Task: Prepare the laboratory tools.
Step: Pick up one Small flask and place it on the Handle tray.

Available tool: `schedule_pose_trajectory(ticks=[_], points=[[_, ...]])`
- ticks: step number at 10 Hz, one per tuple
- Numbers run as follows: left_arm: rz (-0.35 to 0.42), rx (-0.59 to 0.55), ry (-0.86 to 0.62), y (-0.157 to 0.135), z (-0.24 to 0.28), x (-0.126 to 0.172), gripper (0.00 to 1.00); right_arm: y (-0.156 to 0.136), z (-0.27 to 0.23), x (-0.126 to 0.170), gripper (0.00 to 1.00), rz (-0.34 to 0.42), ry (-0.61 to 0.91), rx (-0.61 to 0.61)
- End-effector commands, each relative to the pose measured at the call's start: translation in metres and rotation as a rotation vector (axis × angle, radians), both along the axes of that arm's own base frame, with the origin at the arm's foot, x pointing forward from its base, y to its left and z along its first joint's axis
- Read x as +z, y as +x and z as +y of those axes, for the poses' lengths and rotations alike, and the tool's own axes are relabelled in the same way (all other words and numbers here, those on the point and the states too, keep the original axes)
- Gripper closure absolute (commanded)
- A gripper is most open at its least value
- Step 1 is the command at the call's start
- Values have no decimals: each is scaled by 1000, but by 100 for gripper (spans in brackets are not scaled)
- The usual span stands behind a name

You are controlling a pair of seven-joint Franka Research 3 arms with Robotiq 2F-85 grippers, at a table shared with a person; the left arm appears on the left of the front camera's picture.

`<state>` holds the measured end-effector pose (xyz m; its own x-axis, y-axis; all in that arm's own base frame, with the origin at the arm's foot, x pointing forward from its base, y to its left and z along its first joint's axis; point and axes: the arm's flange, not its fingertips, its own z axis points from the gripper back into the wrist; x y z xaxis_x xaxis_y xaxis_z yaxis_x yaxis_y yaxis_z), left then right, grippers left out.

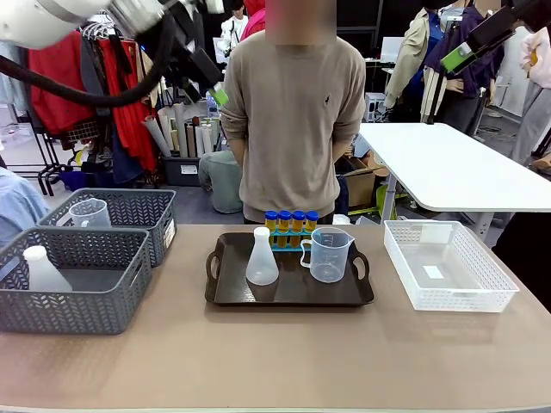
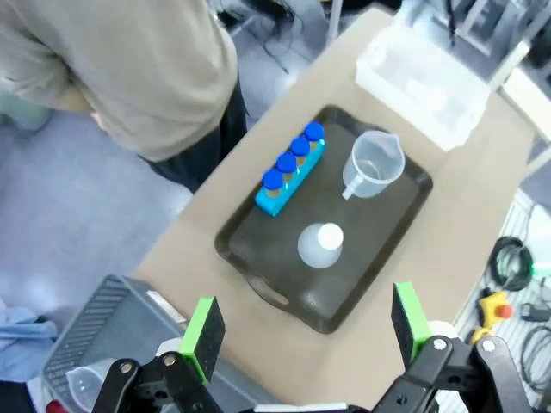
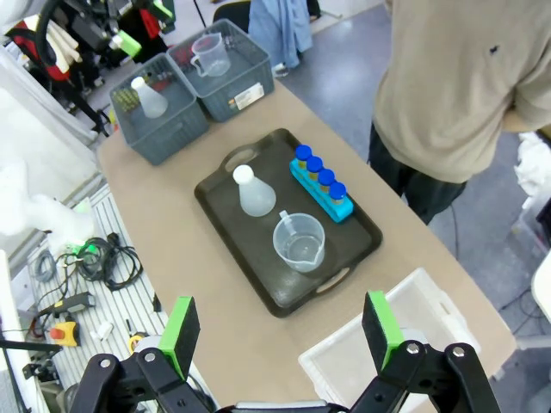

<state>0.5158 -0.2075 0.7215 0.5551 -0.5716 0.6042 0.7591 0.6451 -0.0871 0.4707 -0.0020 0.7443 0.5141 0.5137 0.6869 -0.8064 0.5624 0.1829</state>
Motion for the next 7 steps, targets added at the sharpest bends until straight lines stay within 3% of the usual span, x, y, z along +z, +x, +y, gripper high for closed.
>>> schedule_pose_trajectory(ticks=[1,3,7], points=[[-57,-59,-76,-9,21,12,0,-2,1,1,0,-3,0,-2],[-179,-119,-126,-7,40,28,0,-2,1,1,0,-3,0,-2],[-116,-155,-129,-2,64,43,0,-2,1,1,0,-3,0,-2]])
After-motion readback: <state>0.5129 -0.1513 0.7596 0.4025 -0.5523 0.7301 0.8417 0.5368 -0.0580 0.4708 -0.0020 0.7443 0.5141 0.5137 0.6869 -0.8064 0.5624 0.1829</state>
